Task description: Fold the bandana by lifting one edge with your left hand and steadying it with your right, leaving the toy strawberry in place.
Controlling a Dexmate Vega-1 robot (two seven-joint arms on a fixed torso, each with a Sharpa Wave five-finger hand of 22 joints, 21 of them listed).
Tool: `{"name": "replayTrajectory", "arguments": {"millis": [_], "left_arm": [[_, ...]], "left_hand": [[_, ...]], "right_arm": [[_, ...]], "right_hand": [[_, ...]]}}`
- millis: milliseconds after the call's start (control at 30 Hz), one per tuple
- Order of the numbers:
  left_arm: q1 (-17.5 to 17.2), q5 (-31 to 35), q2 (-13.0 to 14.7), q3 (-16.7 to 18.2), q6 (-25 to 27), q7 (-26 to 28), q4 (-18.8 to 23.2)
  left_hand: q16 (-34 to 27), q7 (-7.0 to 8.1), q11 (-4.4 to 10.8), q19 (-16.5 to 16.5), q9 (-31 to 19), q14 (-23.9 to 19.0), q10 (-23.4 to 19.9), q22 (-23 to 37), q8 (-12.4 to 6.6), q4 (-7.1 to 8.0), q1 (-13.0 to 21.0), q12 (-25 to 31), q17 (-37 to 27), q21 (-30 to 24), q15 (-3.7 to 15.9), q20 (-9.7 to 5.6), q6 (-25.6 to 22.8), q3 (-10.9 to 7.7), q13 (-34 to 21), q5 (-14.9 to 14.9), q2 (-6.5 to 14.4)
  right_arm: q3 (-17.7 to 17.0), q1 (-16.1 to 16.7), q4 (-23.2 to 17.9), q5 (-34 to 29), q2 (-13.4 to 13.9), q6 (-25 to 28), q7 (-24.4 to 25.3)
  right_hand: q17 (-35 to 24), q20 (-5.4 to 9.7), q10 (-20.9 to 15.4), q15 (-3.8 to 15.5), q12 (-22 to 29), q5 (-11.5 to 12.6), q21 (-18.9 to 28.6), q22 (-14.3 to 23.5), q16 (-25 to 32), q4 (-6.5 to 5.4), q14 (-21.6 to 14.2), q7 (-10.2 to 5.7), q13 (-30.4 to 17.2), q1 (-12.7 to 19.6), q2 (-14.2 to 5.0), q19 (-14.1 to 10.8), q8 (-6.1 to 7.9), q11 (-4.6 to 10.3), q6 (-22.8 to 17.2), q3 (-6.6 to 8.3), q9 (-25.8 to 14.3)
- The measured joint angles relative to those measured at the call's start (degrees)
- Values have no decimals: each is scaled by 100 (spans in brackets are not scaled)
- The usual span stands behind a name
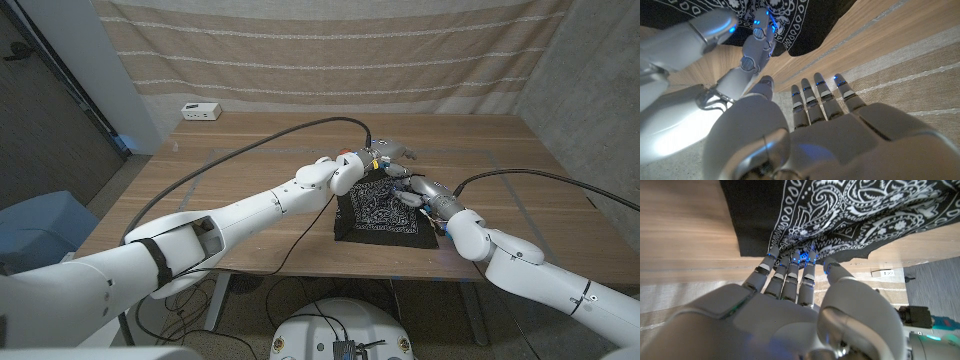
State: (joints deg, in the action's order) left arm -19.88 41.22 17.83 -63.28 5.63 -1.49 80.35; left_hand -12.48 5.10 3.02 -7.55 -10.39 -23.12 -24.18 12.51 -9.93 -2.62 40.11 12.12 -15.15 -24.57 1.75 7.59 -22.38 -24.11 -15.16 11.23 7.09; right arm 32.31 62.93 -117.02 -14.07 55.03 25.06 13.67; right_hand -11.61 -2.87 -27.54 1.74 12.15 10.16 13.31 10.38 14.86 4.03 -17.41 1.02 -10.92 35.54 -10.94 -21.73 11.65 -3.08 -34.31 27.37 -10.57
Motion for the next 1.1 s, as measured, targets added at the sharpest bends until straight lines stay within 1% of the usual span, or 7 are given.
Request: {"name": "replayTrajectory", "arguments": {"millis": [200, 367, 433, 600, 700, 733, 1100], "left_arm": [[-197, 80, 201, 132, 245, 131, 372], [-405, 178, 394, 256, 466, 193, 769], [-488, 431, 470, 296, 934, 235, 936], [-668, 776, 672, 372, 1463, 110, 1362], [-727, 791, 756, 392, 1485, 100, 1536], [-756, 1087, 799, 397, 1890, -162, 1621], [-839, 1815, 1005, 408, 2663, -983, 2027]], "left_hand": [[-3, -65, 39, -171, -9, -122, -75, -27, -75, -30, -83, 19, 81, -51, 88, -41, -72, 31, 49, -21, -84], [-112, -103, 90, -506, -16, -449, -471, -27, -178, -182, -119, 176, 133, -184, 93, -96, -395, 46, 81, -60, -122], [-174, -115, 131, -577, -16, -551, -598, -27, -200, -243, -77, 229, 130, -229, 94, -123, -513, 70, 81, -68, -164], [-304, -201, 159, -758, -43, -770, -951, -26, -297, -401, -8, 363, 89, -320, 108, -126, -846, 146, 55, -108, -233], [-389, -225, 201, -835, -43, -868, -1116, -26, -359, -457, -17, 427, 63, -360, 122, -135, -1054, 202, 37, -108, -290], [-406, -242, 204, -865, -43, -919, -1160, -26, -365, -463, -42, 454, 62, -365, 129, -146, -1117, 213, 18, -108, -315], [-556, -439, 242, -955, -70, -1167, -1562, -54, -472, -449, -195, 717, -33, -427, 164, -174, -1675, 452, -92, -108, -468]], "right_arm": [[-205, 168, -61, 15, 14, -232, 313], [-367, 325, -98, -25, -12, -386, 592], [-397, 358, -105, -57, -30, -420, 675], [-507, 469, -126, -161, -111, -510, 924], [-507, 469, -126, -191, -111, -540, 1003], [-580, 532, -134, -201, -159, -559, 1042], [-791, 689, -137, -128, -280, -798, 1231]], "right_hand": [[0, 31, 0, 0, 0, 0, 0, 0, 0, 0, 0, 0, 0, 1, -1, -30, -22, 0, 0, 0, 0], [0, 11, 0, 0, 0, 0, 0, 1, 0, 0, 0, 0, 0, 25, -21, -49, -22, 0, 1, 0, 0], [0, 41, 0, 0, -19, 0, 0, 1, 0, 0, 0, 0, 0, 54, 8, -79, -22, 0, 1, 0, 0], [1, 42, 0, 0, -29, 0, 0, 1, 0, 0, 0, 0, 0, 53, 8, -80, -44, 0, 1, 0, 0], [1, 42, 0, 0, -29, 0, 0, 1, 0, 16, 0, 0, 0, 55, 9, -80, -44, 0, 1, 16, 0], [1, 42, 0, 0, -29, 0, 0, 1, 0, 16, 0, 0, 0, 83, 37, -80, -44, 0, 1, 16, 0], [1, 42, 1, 0, -28, 0, 0, 1, 0, 16, 1, 0, 0, 83, 38, -80, -44, 0, 1, 16, 0]]}}
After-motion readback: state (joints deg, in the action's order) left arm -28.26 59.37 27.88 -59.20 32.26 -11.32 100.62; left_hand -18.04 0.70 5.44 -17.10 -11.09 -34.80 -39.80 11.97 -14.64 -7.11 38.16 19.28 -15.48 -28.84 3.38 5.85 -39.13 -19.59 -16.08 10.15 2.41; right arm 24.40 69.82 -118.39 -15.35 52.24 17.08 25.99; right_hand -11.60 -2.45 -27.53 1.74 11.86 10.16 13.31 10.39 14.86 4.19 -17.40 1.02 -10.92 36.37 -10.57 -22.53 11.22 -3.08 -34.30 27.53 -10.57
